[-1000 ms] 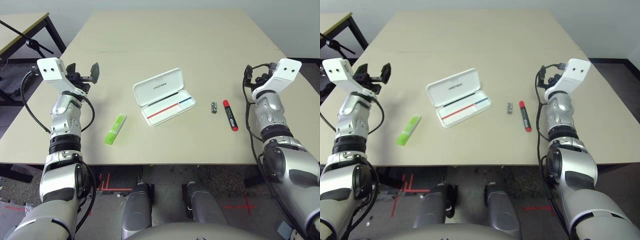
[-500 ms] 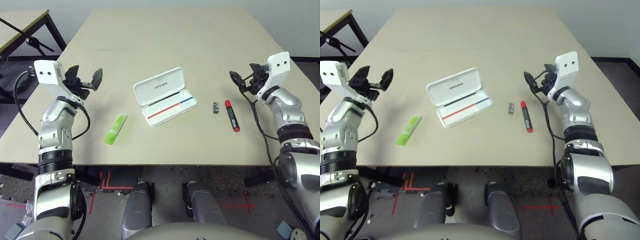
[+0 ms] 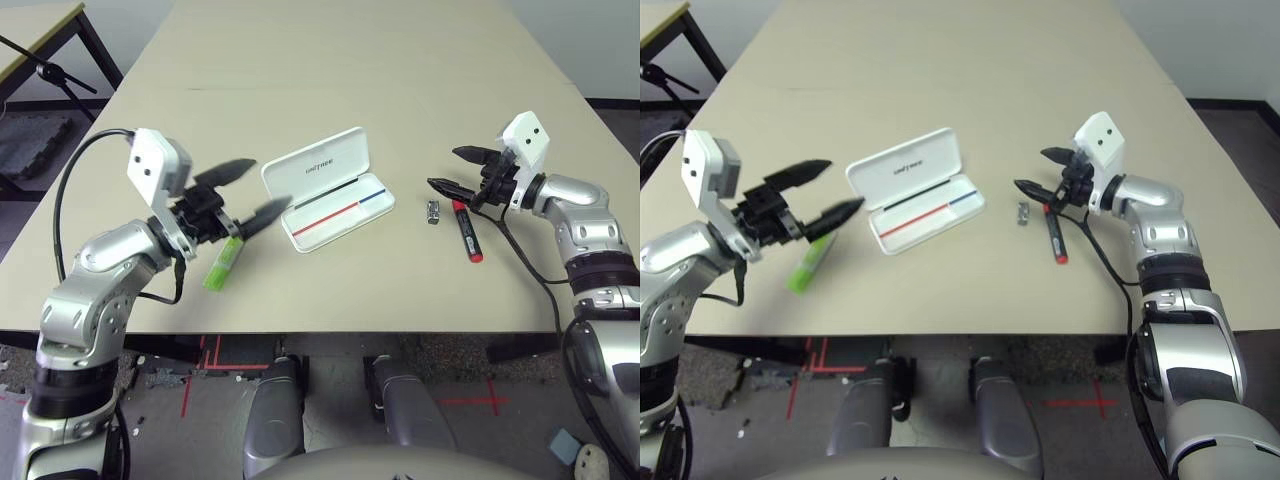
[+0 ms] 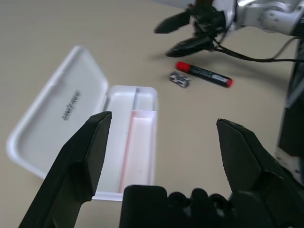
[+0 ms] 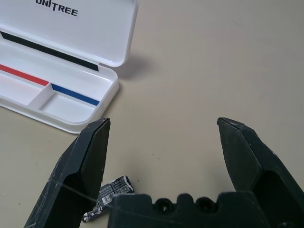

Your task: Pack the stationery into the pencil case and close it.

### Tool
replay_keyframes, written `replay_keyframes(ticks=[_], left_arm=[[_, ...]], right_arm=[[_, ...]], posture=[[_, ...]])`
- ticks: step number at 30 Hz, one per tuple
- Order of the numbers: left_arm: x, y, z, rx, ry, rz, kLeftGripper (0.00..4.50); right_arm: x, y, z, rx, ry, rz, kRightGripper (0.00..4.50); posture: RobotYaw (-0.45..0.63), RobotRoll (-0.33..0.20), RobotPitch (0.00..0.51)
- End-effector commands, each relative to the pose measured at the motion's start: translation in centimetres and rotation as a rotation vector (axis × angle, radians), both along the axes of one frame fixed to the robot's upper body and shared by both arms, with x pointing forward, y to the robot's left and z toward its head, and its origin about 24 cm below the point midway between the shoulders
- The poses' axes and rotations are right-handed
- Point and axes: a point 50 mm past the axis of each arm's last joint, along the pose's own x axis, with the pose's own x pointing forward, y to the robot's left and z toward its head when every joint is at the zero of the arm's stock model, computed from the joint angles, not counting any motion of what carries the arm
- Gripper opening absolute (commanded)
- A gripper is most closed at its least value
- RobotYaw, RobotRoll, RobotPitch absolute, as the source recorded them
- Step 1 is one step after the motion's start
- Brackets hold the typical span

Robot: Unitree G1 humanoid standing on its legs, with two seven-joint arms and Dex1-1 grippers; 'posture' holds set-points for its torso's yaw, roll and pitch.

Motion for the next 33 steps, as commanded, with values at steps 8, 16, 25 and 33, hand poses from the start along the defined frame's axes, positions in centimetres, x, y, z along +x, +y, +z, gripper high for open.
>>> replay_keyframes(ticks=[8,16,25,33], left_arm=[[0.4,-2.2,-3.1,0.142,0.147,-0.029,4.47],[1.5,-3.2,-4.6,0.269,0.179,-0.011,4.47],[2.5,-3.6,-5.4,0.340,0.200,0.010,4.47],[2.9,-3.6,-6.1,0.396,0.241,0.040,4.47]], right_arm=[[-0.9,1.2,0.3,-0.049,0.030,0.129,4.50],[-2.2,1.5,0.7,-0.059,0.059,0.193,4.50],[-2.6,1.9,1.1,-0.068,0.047,0.198,4.50],[-2.5,2.3,1.3,-0.069,0.033,0.210,4.50]], posture=[[-0.01,0.000,0.215],[-0.05,0.000,0.210],[-0.06,0.000,0.209],[-0.07,0.000,0.214]])
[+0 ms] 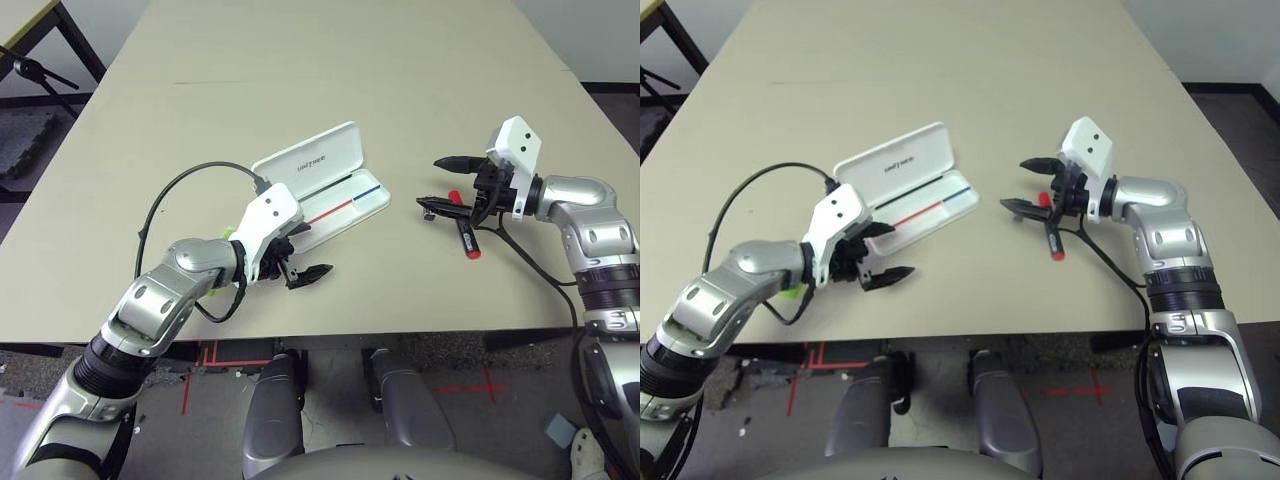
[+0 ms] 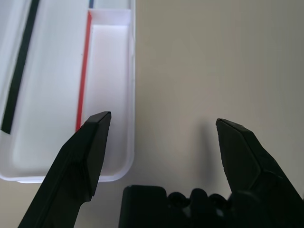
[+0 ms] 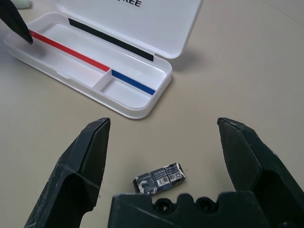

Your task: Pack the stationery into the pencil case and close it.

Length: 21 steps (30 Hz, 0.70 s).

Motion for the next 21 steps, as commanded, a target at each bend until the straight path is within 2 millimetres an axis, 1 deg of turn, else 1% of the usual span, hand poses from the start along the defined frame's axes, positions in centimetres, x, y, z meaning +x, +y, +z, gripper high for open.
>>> replay_keyframes(ticks=[1,10,11,12,14,16,18,21], left_arm=[[0.23,0.17,-0.65,0.044,0.037,0.024,4.47],[0.60,0.29,-1.01,0.070,0.078,0.053,4.47],[0.59,0.38,-1.13,0.080,0.089,0.053,4.30],[0.56,0.44,-1.22,0.086,0.097,0.050,4.11],[0.55,0.52,-1.28,0.091,0.101,0.047,3.57],[0.60,0.57,-1.23,0.090,0.102,0.047,2.80],[0.80,0.57,-1.03,0.085,0.103,0.046,1.93],[1.20,0.50,-0.69,0.072,0.085,0.048,0.80]], right_arm=[[-0.13,0.45,0.05,-0.009,-0.006,0.020,4.50],[-0.20,0.50,0.02,-0.009,-0.015,0.018,4.50],[-0.23,0.46,0.04,-0.006,-0.016,0.017,4.50],[-0.28,0.38,0.07,-0.004,-0.016,0.017,4.50],[-0.37,0.25,0.14,-0.003,-0.016,0.017,4.50],[-0.44,0.13,0.21,-0.004,-0.015,0.016,4.50],[-0.52,0.04,0.25,-0.007,-0.015,0.015,4.50],[-0.59,0.05,0.24,-0.009,-0.015,0.014,4.50]], posture=[[-0.07,0.000,0.214],[-0.08,0.000,0.216],[-0.08,0.000,0.216],[-0.09,0.000,0.216],[-0.09,0.000,0.215],[-0.09,0.000,0.214],[-0.10,0.000,0.214],[-0.10,0.000,0.212]])
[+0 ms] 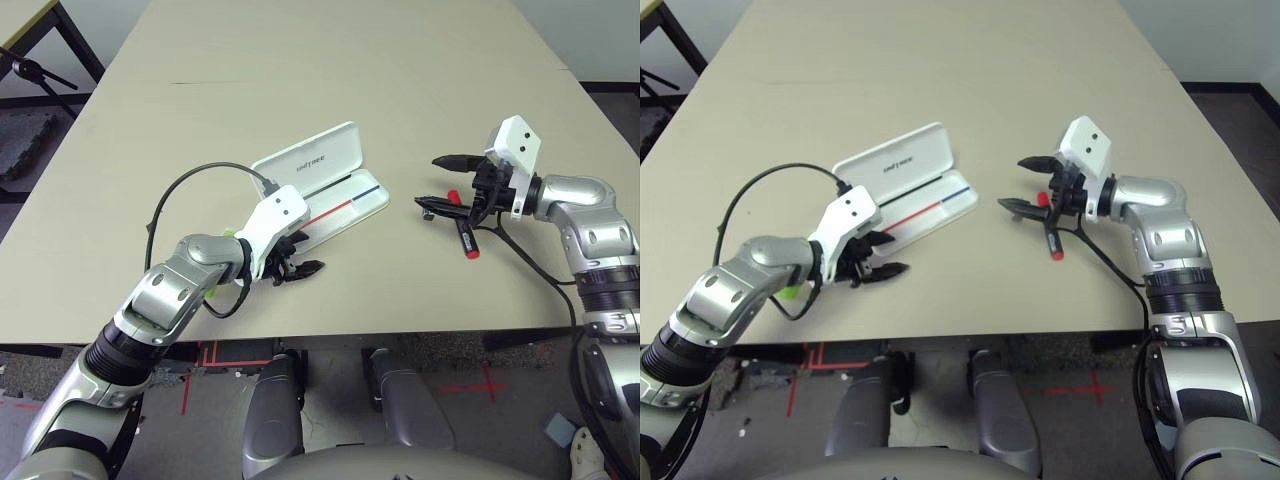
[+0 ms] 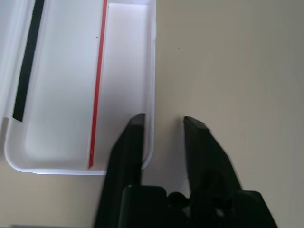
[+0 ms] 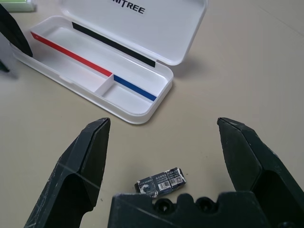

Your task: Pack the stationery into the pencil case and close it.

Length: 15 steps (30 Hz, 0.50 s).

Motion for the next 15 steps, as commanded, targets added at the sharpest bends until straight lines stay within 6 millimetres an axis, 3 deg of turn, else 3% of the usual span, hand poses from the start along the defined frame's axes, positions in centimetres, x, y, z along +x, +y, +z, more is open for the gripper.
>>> replay_keyframes(ticks=[1,2,8,15], left_arm=[[0.2,0.2,-0.6,0.008,0.035,0.006,0.46],[0.3,0.2,-0.5,0.007,0.025,0.010,0.02],[1.1,0.6,0.8,0.021,-0.069,-0.057,0.02],[-0.1,1.7,1.6,0.079,-0.122,-0.309,0.02]], right_arm=[[-0.4,-0.1,0.0,-0.008,0.003,0.009,4.50],[-0.4,-0.1,0.0,-0.009,0.000,0.007,4.50],[-0.4,-0.3,0.1,-0.012,-0.004,0.003,4.50],[-0.8,-0.6,0.0,-0.038,0.031,0.033,4.50]], posture=[[-0.10,0.000,0.212],[-0.10,0.000,0.212],[-0.10,0.000,0.210],[-0.10,0.000,0.205]])
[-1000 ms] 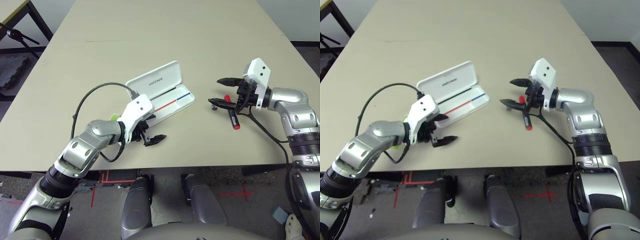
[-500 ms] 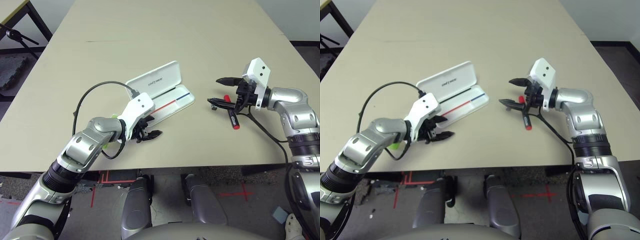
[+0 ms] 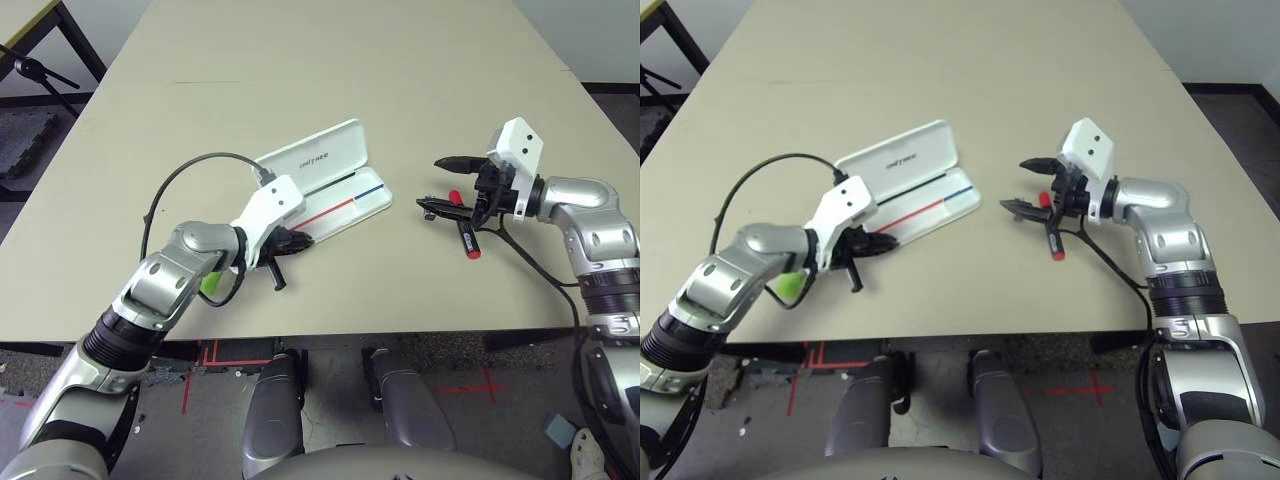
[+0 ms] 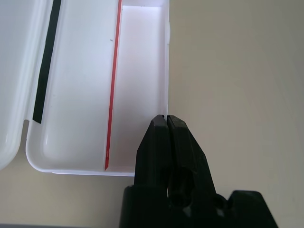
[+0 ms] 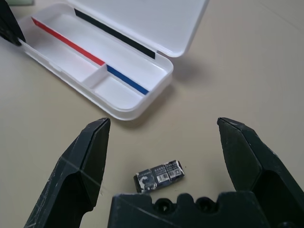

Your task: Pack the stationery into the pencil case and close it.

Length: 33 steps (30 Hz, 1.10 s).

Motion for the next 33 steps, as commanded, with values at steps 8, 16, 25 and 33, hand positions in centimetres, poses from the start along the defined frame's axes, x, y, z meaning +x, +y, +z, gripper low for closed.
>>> replay_keyframes(ticks=[8,16,25,33], left_arm=[[-1.5,1.6,-0.9,0.122,-0.001,-0.250,0.02],[-1.0,1.9,-1.7,0.146,0.002,-0.257,0.02],[-1.0,2.1,-2.1,0.158,0.001,-0.260,0.02],[-1.1,2.2,-0.7,0.115,-0.032,-0.250,1.39]], right_arm=[[-1.2,-0.7,0.1,-0.037,0.071,0.067,4.50],[-1.2,-0.7,0.2,-0.038,0.068,0.067,4.50],[-1.3,-0.4,0.1,-0.036,0.069,0.070,4.50],[-1.2,-0.3,0.0,-0.036,0.071,0.076,4.50]], posture=[[-0.10,0.000,0.197],[-0.10,0.000,0.194],[-0.10,0.000,0.194],[-0.09,0.000,0.191]])
